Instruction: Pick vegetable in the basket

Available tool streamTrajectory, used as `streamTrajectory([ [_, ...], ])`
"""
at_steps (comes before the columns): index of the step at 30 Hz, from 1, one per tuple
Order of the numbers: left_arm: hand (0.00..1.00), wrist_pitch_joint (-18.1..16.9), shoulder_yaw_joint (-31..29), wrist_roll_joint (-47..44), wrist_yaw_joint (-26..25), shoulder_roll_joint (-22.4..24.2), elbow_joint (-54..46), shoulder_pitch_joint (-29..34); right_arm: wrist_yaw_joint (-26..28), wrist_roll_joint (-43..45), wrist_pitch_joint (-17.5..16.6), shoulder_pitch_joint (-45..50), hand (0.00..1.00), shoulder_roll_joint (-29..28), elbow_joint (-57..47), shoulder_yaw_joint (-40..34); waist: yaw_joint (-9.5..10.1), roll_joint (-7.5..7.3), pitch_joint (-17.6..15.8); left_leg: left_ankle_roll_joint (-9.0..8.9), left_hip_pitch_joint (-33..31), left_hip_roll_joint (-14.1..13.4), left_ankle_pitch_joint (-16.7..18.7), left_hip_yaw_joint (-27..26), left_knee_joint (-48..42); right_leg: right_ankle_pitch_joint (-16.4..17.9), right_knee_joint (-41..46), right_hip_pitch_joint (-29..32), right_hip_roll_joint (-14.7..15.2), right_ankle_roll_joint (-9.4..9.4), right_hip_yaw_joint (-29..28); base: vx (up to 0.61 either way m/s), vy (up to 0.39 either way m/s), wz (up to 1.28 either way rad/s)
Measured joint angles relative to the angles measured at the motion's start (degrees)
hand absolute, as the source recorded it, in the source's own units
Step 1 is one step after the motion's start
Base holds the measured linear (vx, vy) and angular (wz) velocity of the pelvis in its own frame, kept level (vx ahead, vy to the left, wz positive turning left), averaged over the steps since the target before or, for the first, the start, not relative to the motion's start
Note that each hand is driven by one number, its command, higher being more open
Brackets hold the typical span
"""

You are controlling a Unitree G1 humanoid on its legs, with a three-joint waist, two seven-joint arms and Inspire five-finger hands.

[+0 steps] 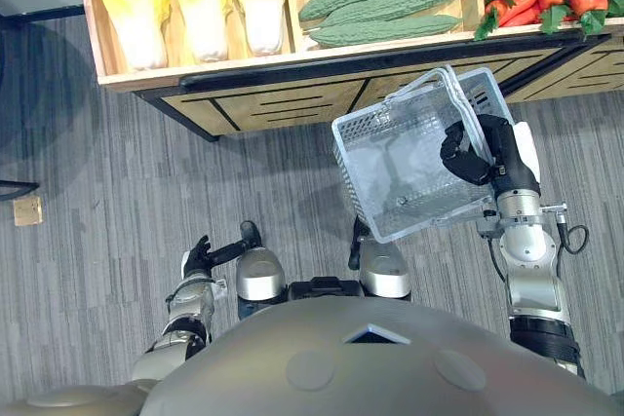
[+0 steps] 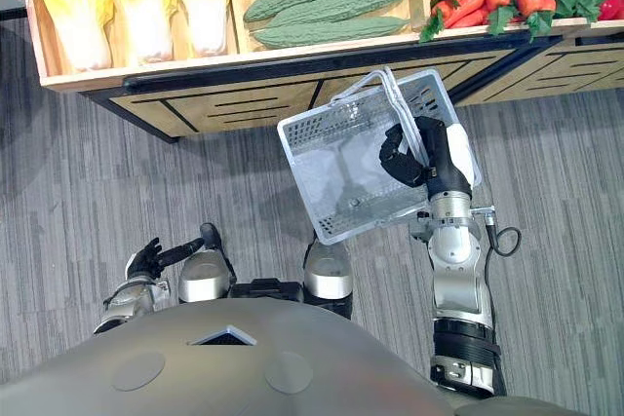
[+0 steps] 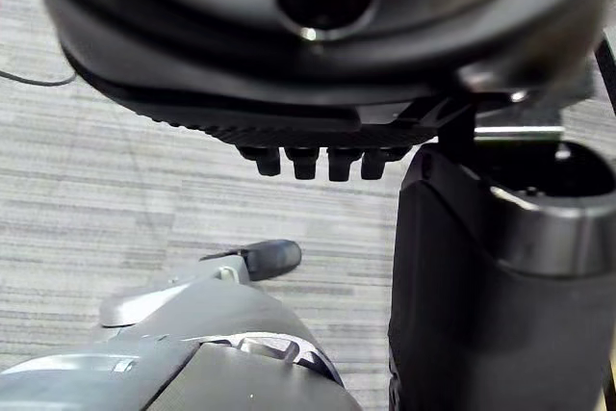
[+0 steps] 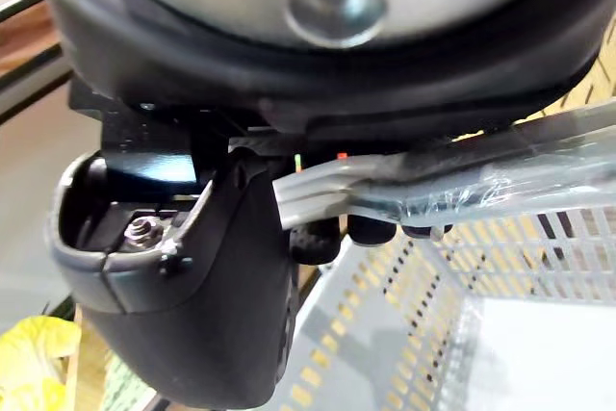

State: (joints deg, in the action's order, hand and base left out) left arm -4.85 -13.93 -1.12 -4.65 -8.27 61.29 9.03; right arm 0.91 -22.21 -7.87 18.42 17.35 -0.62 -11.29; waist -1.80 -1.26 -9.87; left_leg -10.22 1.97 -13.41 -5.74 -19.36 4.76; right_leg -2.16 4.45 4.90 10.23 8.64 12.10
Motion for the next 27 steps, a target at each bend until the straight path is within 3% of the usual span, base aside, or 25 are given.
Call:
streamTrajectory([
  [13,1.0,-0.22,-0.46,-0.07,1.04,0.01,0.01,0.6,-1.41,-2.3,-0.35,-0.06,0.0,0.33,11.7,-11.4,-0.29,-0.3,0.49,-0.24,1.58,0.08,0.59,-3.77,0.06,-1.46,-1.77,0.54,-0.56,0.04,-3.67,-0.01,0.007,-0.15],
  [19,1.0,-0.41,-0.74,-1.33,0.77,0.25,-1.25,0.61,-3.27,-2.27,-0.3,-0.82,0.0,0.25,24.2,-13.77,-0.2,0.13,1.57,-0.21,1.4,0.33,0.85,-3.78,0.08,-1.47,-1.8,0.8,-0.37,0.06,-3.6,0.01,0.003,0.0],
  [22,1.0,-0.47,-1.74,-1.67,-0.89,1.14,-5.42,0.92,-4.51,-2.1,-0.18,-2.65,0.0,-0.23,32.54,-16.34,-0.02,0.48,1.78,-0.18,1.14,0.56,0.87,-3.25,0.08,-1.47,-1.83,0.72,-0.07,0.07,-3.13,0.02,0.009,0.09],
  [27,1.0,-2.94,-5.01,-5.13,-6.61,5.38,-27.55,5.39,-8.55,-0.87,0.69,-3.66,0.0,-4.03,44.35,-23.92,0.22,1.28,2.36,0.03,0.38,0.89,0.72,-0.9,0.08,-1.46,-2.48,-0.61,0.54,0.08,-0.7,0.01,0.003,0.23],
])
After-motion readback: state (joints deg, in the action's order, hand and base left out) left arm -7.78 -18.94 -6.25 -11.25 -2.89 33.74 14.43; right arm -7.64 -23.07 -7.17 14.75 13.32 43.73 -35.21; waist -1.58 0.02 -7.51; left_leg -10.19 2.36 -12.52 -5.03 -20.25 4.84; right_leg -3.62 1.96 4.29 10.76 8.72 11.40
